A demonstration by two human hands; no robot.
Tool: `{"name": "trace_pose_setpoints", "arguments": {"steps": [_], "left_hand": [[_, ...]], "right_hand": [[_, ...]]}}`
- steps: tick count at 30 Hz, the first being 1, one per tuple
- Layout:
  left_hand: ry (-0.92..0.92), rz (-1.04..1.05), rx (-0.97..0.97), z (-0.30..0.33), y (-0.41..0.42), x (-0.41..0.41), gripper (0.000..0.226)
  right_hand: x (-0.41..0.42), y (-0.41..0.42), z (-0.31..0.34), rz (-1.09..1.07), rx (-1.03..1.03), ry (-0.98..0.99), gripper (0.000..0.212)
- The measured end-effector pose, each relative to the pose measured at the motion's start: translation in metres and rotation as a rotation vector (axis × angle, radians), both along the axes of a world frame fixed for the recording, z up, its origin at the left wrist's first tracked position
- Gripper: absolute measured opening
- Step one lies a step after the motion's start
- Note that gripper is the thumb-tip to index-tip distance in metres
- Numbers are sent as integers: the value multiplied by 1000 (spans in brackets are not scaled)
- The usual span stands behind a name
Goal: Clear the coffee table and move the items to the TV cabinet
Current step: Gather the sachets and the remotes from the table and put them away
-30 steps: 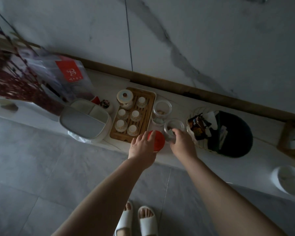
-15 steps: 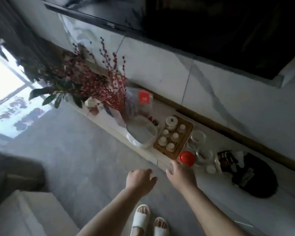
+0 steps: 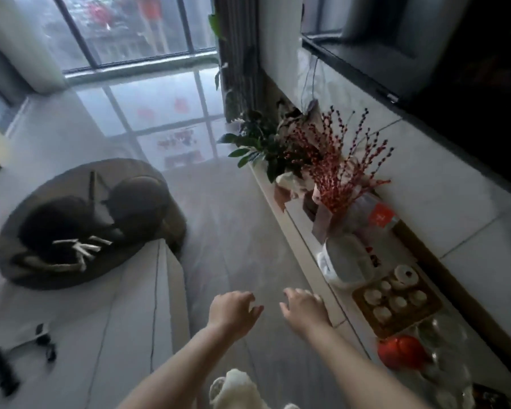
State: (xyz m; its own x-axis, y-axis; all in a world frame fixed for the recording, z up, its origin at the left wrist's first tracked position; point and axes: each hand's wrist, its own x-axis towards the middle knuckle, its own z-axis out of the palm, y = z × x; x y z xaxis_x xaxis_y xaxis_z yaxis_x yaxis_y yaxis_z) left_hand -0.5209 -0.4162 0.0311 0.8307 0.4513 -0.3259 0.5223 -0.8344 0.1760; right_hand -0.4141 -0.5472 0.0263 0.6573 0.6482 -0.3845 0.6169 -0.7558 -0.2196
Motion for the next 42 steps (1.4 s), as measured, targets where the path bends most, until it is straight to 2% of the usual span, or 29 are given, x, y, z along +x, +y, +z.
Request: {"name": "trace_pose_setpoints", "arguments": {"steps": [9, 23, 34, 42], "left_hand": [[117, 327, -76, -4, 78, -91, 47], [186, 787, -200, -10, 156, -191, 49], [236, 1131, -305, -14, 197, -155, 49], [182, 1330, -367, -23, 232, -109, 47]], "right_hand": [[-40, 107, 6, 419, -146, 39, 40], [-131, 259, 0, 890, -146, -10, 38], [-83, 356, -14, 1168, -124, 22, 37], [-32, 437, -25, 1185, -164, 63, 33]]}}
